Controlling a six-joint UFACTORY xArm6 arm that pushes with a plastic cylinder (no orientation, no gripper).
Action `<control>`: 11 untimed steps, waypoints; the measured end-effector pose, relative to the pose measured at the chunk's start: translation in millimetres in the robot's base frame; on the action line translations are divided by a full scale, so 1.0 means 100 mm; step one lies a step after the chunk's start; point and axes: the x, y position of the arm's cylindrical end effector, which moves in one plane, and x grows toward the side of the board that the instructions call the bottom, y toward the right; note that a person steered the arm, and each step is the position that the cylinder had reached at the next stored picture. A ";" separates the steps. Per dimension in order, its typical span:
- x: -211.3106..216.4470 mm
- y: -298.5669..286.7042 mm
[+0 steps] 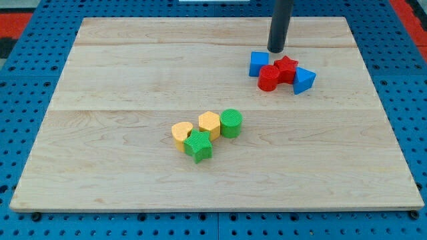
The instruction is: Point your arm to the top of the red star
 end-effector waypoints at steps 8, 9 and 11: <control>0.63 1.31; 0.63 1.24; 0.62 1.23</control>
